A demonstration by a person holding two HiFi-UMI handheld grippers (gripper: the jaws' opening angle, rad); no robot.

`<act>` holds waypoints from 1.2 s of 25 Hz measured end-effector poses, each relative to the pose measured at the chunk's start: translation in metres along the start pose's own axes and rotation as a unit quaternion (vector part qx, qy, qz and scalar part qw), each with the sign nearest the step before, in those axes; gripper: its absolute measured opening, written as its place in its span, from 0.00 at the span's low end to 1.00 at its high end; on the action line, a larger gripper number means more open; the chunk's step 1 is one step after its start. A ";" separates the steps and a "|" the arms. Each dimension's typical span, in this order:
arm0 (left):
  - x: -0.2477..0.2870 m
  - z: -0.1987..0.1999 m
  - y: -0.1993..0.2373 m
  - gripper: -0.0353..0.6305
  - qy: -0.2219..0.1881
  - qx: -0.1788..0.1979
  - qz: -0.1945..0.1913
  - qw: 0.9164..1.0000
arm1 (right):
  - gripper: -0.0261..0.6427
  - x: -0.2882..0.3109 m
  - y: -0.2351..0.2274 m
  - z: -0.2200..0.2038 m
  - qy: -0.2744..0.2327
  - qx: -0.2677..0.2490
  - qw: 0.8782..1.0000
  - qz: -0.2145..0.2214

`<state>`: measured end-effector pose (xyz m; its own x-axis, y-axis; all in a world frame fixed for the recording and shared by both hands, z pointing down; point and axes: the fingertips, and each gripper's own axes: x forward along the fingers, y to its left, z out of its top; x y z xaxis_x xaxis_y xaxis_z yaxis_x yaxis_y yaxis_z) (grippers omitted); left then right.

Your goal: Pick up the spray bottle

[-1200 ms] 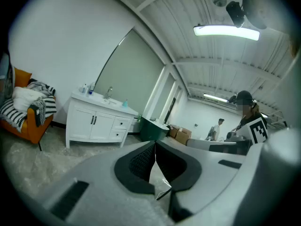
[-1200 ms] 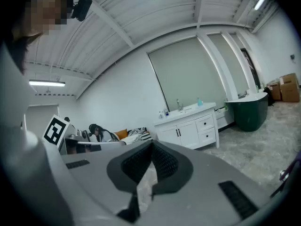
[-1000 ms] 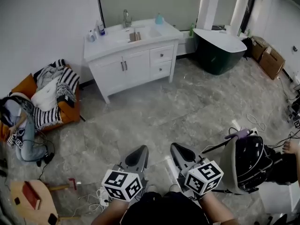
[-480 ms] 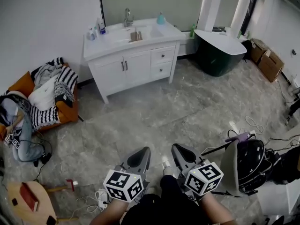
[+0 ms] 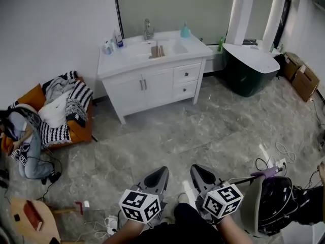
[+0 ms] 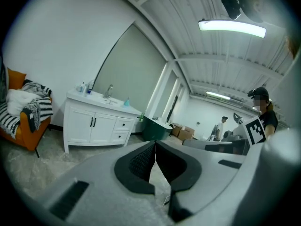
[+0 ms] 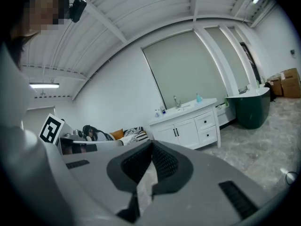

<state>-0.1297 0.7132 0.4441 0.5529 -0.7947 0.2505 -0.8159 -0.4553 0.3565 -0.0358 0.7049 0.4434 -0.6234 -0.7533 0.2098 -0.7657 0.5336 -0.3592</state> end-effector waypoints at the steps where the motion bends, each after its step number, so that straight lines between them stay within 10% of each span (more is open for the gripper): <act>1: 0.010 0.005 0.000 0.06 -0.001 0.001 0.001 1.000 | 0.05 0.005 -0.008 0.005 0.001 -0.002 1.000 0.002; 30: 0.250 0.096 0.040 0.06 -0.019 0.004 -0.010 1.000 | 0.05 0.126 -0.197 0.097 0.014 -0.010 1.000 -0.008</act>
<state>-0.0402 0.4582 0.4344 0.5631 -0.7998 0.2081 -0.8056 -0.4752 0.3537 0.0520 0.4676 0.4523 -0.6153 -0.7509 0.2397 -0.7781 0.5299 -0.3373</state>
